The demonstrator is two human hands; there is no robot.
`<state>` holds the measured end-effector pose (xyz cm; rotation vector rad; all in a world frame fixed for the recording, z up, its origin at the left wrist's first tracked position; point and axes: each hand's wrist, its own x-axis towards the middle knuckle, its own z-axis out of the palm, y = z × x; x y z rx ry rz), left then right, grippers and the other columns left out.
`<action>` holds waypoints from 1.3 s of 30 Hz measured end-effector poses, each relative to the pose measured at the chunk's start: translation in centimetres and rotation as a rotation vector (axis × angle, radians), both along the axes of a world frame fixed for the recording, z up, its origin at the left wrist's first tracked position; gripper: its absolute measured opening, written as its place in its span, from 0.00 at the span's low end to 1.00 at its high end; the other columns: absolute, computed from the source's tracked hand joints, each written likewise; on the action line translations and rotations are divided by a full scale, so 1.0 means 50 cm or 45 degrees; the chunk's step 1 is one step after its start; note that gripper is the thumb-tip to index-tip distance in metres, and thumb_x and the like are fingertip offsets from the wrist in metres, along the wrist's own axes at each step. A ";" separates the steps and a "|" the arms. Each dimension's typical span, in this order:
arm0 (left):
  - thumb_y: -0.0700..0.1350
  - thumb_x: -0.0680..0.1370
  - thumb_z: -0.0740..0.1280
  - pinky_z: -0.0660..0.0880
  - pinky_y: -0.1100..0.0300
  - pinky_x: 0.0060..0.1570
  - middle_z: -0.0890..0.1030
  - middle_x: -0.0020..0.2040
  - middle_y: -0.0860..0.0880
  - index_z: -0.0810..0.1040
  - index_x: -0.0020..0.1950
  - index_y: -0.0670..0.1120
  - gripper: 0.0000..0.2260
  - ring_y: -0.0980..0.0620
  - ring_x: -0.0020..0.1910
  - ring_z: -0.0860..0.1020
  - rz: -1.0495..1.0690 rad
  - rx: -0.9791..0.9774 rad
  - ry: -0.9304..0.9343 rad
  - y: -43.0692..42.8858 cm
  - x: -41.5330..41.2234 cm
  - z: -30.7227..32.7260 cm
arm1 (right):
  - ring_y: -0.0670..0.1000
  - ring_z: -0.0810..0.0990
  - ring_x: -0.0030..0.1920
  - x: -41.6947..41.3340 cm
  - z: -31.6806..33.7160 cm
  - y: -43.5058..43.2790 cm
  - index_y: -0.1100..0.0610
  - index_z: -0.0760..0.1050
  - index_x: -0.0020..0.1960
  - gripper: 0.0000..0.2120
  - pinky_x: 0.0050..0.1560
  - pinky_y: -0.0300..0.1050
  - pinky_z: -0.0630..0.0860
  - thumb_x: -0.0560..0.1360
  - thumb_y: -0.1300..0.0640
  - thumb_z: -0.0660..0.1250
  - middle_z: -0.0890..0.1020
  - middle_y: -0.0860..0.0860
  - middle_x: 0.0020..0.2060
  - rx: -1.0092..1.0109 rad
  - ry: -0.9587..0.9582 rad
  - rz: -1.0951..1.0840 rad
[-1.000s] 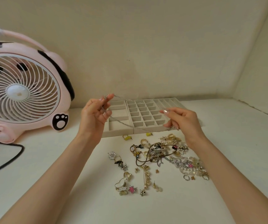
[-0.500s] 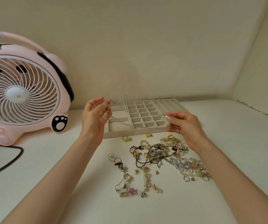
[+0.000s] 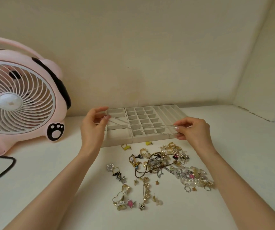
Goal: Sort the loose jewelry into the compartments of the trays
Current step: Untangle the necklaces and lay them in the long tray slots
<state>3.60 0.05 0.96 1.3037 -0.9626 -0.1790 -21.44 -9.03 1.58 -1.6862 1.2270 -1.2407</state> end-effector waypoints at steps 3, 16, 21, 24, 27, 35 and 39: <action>0.37 0.76 0.66 0.73 0.62 0.44 0.81 0.41 0.53 0.80 0.49 0.47 0.07 0.60 0.38 0.76 0.019 0.089 -0.111 -0.015 0.003 -0.009 | 0.51 0.82 0.28 -0.015 0.008 0.001 0.60 0.80 0.42 0.06 0.31 0.39 0.80 0.71 0.70 0.70 0.81 0.54 0.33 0.017 0.026 0.012; 0.33 0.75 0.66 0.78 0.57 0.45 0.80 0.39 0.44 0.77 0.46 0.41 0.04 0.50 0.37 0.79 -0.435 0.372 -0.370 -0.208 -0.098 0.085 | 0.46 0.79 0.24 -0.009 0.077 -0.008 0.63 0.80 0.42 0.02 0.28 0.37 0.78 0.71 0.68 0.71 0.80 0.54 0.31 -0.021 0.080 0.109; 0.30 0.75 0.65 0.78 0.59 0.46 0.79 0.40 0.42 0.77 0.48 0.39 0.06 0.49 0.38 0.78 -0.505 0.396 -0.150 -0.342 -0.112 0.075 | 0.51 0.82 0.30 -0.013 0.089 -0.054 0.63 0.80 0.41 0.04 0.35 0.40 0.82 0.72 0.70 0.69 0.81 0.53 0.31 -0.020 -0.008 0.159; 0.29 0.74 0.64 0.76 0.55 0.55 0.80 0.48 0.38 0.78 0.53 0.36 0.10 0.46 0.47 0.79 -0.487 0.451 -0.189 -0.408 -0.111 0.063 | 0.48 0.82 0.29 -0.005 0.071 -0.087 0.63 0.80 0.40 0.05 0.36 0.40 0.81 0.71 0.71 0.69 0.81 0.52 0.30 0.008 0.037 0.145; 0.26 0.74 0.58 0.73 0.55 0.58 0.80 0.54 0.36 0.77 0.56 0.34 0.14 0.44 0.52 0.79 -0.496 0.502 -0.221 -0.447 -0.105 0.053 | 0.47 0.81 0.28 0.002 0.046 -0.113 0.62 0.80 0.39 0.07 0.37 0.40 0.82 0.71 0.72 0.68 0.80 0.52 0.29 0.052 0.081 0.130; 0.26 0.72 0.53 0.72 0.59 0.57 0.79 0.56 0.38 0.76 0.58 0.40 0.21 0.47 0.53 0.77 -0.570 0.711 -0.465 -0.479 -0.085 0.021 | 0.46 0.79 0.28 0.021 0.001 -0.138 0.57 0.79 0.40 0.09 0.32 0.37 0.80 0.71 0.70 0.69 0.80 0.51 0.32 0.054 0.206 0.074; 0.27 0.72 0.54 0.72 0.61 0.54 0.80 0.55 0.40 0.78 0.57 0.41 0.21 0.46 0.57 0.76 -0.543 0.777 -0.633 -0.464 -0.083 0.018 | 0.47 0.80 0.29 0.026 -0.004 -0.132 0.56 0.79 0.39 0.08 0.30 0.32 0.75 0.71 0.68 0.71 0.80 0.50 0.32 0.048 0.273 0.108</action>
